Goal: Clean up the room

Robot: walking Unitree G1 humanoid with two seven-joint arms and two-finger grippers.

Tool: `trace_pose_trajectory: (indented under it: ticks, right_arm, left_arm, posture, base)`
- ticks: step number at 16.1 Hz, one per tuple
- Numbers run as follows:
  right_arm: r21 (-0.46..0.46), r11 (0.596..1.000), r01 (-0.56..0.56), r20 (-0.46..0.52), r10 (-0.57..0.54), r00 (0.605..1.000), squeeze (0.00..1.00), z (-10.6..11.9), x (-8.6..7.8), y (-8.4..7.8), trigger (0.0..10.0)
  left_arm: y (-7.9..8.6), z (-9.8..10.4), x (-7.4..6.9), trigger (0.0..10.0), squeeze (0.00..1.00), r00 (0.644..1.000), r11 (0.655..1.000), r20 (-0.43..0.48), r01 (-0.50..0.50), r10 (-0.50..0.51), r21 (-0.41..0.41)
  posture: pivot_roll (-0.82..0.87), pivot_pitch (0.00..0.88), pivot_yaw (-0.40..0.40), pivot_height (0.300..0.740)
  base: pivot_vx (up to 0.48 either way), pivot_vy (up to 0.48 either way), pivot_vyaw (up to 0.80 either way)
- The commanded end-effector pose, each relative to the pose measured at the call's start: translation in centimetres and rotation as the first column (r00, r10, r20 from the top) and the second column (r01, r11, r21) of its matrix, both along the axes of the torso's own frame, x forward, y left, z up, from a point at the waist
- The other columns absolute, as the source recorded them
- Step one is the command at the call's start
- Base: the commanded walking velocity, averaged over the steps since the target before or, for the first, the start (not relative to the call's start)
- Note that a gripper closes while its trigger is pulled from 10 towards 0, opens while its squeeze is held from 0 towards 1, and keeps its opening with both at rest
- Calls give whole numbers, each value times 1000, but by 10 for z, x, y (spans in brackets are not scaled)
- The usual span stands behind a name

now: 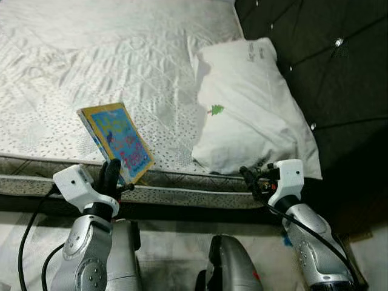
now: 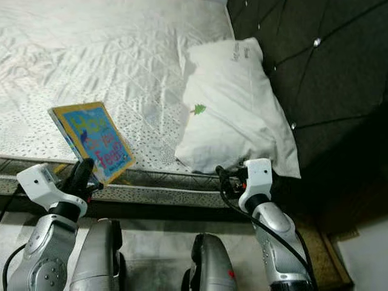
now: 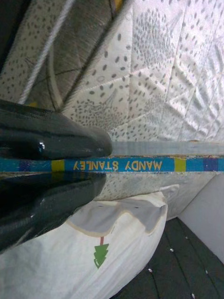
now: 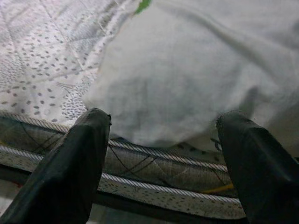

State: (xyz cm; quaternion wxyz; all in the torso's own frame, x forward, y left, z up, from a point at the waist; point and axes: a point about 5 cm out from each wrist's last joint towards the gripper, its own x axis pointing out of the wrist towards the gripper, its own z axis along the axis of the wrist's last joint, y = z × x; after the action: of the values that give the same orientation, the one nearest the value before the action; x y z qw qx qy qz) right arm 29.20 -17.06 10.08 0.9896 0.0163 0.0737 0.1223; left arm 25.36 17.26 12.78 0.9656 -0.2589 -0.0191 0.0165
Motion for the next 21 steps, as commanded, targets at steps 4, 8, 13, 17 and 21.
trace_pose_trajectory:
  ticks: [4, 8, 13, 17, 21]
  right_arm:
    - [-8, 1000, 2, 5, -2, 1000, 0, -1, 1, -2, 10000]
    - [-5, 1000, 5, 7, -5, 1000, 0, -1, 2, -1, 10000]
    - [-4, 1000, 5, 11, -5, 1000, 0, -1, 3, 0, 10000]
    - [-2, 1000, 8, 11, -8, 1000, 0, -1, 4, 1, 10000]
    - [0, 1000, 11, 10, -11, 1000, 0, -2, 3, 0, 10000]
  left_arm:
    - [-6, 12, 2, 10000, 0, 997, 999, 77, 30, -31, 13]
    - [-8, 11, 2, 10000, 0, 996, 999, 79, 38, -38, 9]
    - [-8, 11, 3, 10000, 0, 996, 999, 84, 42, -43, 8]
    - [-10, 12, 3, 10000, 0, 995, 999, 87, 49, -49, 4]
    - [-11, 10, 3, 10000, 0, 995, 998, 79, 55, -55, 4]
  posture:
    - [-17, 181, -153, 587]
    - [-18, 184, -151, 587]
    - [-19, 185, -151, 587]
    - [-20, 186, -149, 587]
    - [-21, 186, -146, 587]
  base:
    - [285, 0, 0]
    - [349, 0, 0]
    - [382, 0, 0]
    - [451, 0, 0]
    - [354, 0, 0]
